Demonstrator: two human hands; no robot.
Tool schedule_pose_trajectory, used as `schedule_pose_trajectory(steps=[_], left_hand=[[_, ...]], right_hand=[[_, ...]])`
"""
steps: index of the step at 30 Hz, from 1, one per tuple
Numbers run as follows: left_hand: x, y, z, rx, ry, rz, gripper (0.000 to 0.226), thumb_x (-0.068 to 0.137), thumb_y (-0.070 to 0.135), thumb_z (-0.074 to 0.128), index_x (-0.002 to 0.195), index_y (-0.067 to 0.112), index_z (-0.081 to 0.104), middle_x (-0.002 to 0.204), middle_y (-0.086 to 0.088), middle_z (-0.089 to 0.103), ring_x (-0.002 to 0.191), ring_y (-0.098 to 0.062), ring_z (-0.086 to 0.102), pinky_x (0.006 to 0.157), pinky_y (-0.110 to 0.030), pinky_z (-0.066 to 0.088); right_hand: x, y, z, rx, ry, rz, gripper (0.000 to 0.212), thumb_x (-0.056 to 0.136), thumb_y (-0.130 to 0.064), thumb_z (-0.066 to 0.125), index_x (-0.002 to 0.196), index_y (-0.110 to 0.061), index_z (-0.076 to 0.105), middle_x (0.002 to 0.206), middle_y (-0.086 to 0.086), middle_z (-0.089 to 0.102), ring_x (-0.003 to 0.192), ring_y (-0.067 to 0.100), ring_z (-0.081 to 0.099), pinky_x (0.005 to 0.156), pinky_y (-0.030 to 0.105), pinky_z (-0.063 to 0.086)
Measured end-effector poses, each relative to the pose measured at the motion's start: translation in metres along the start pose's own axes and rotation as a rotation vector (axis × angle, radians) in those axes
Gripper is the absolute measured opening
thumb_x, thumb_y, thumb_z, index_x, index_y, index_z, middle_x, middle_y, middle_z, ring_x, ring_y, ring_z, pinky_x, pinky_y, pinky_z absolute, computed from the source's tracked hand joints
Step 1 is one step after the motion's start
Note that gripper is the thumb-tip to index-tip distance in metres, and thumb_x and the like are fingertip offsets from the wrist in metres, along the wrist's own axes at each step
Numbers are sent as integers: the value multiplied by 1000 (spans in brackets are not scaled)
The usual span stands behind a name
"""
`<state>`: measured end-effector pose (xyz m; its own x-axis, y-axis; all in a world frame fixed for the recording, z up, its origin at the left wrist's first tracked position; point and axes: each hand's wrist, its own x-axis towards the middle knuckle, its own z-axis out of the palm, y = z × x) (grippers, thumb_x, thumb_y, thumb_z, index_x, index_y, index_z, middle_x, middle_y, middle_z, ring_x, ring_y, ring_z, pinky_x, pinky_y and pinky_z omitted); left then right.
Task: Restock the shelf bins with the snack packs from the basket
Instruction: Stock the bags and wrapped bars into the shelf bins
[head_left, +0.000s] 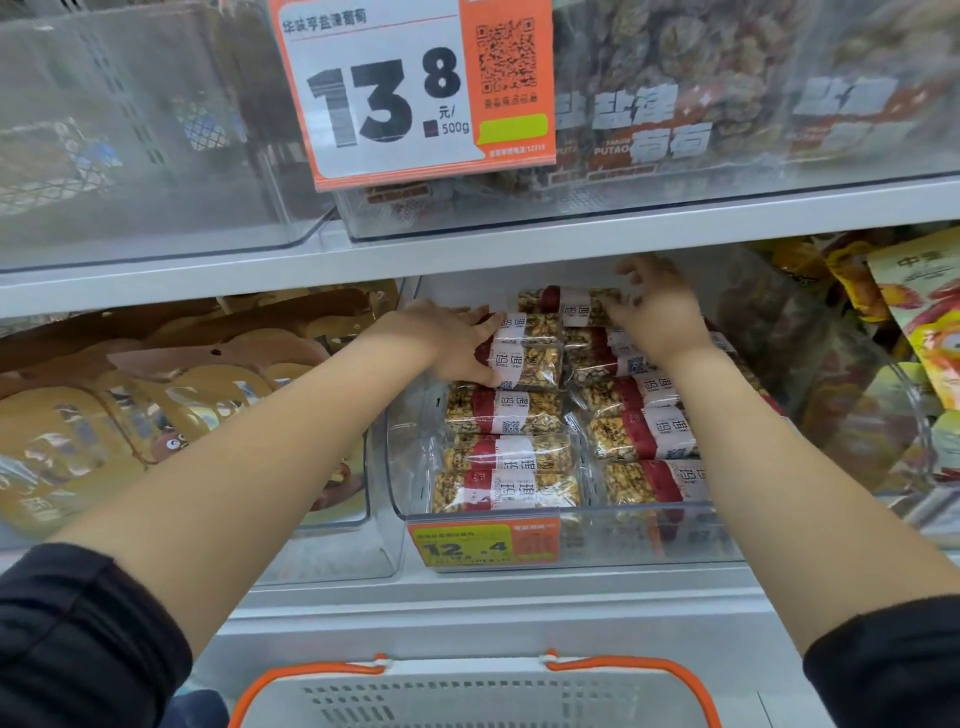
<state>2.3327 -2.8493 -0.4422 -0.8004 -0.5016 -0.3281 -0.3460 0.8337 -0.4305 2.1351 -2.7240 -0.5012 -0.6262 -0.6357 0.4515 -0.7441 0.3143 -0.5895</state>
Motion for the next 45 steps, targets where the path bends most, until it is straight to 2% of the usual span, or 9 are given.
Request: schedule_pose_trajectory(steps=[3,9,11,17,22,28,34,39,45], left_hand=[[-3,-3,6,-55,128,35,74,96,58,29,151,26,-8,159,2,0,142,-20,24,114,-40,24],[-2,0,11,-167,146,79,55,103,42,24,145,48,-10,159,4,-2,136,-28,36,100,-37,43],[3,2,14,-187,149,27,56,103,40,24,145,49,-12,159,1,-1,128,-31,45,92,-39,48],[10,6,15,-105,131,-89,58,104,28,30,149,36,-5,158,-10,4,132,-34,40,97,-44,45],[-5,1,10,-113,244,-9,60,99,44,36,152,29,11,158,-6,13,145,-23,15,117,-46,4],[-35,0,12,-320,359,-22,66,91,6,48,147,33,27,152,0,34,130,-25,42,102,-33,41],[-61,9,13,-232,314,123,45,95,30,49,140,33,44,130,0,56,103,-19,54,76,-26,43],[-55,13,16,-148,300,33,50,93,15,47,140,31,44,128,-4,57,107,-25,58,84,-32,49],[-79,16,36,-481,541,-133,28,89,23,45,96,19,72,104,-3,69,106,-24,57,89,-34,47]], right_hand=[[-7,-1,3,31,-232,1,44,81,-21,74,119,-15,52,113,6,58,102,21,54,80,26,42],[-11,-31,-19,266,62,78,26,88,-10,64,111,0,54,99,4,56,90,18,55,77,18,41],[-17,-37,-25,445,88,176,28,87,-13,65,109,1,53,92,3,60,77,18,62,83,31,53],[-58,-46,-45,936,-288,572,34,89,-3,61,118,-15,50,103,13,61,65,19,67,66,31,60],[-73,-51,-46,701,-426,544,40,86,-9,67,124,-14,54,93,8,67,60,11,61,50,18,53],[-73,-66,-9,86,-517,156,63,88,-48,60,143,-23,41,141,5,48,121,23,52,96,30,41],[-78,-72,-5,-296,-375,-52,76,87,-56,54,150,-25,24,146,15,34,136,32,32,105,40,37],[-76,-71,4,-407,-564,-307,70,98,-51,32,151,-30,-8,159,-7,-12,146,11,-13,120,43,0],[-59,-79,27,-472,-670,-217,71,97,-57,21,151,-25,-12,158,-3,-17,146,13,-15,118,44,-5]])
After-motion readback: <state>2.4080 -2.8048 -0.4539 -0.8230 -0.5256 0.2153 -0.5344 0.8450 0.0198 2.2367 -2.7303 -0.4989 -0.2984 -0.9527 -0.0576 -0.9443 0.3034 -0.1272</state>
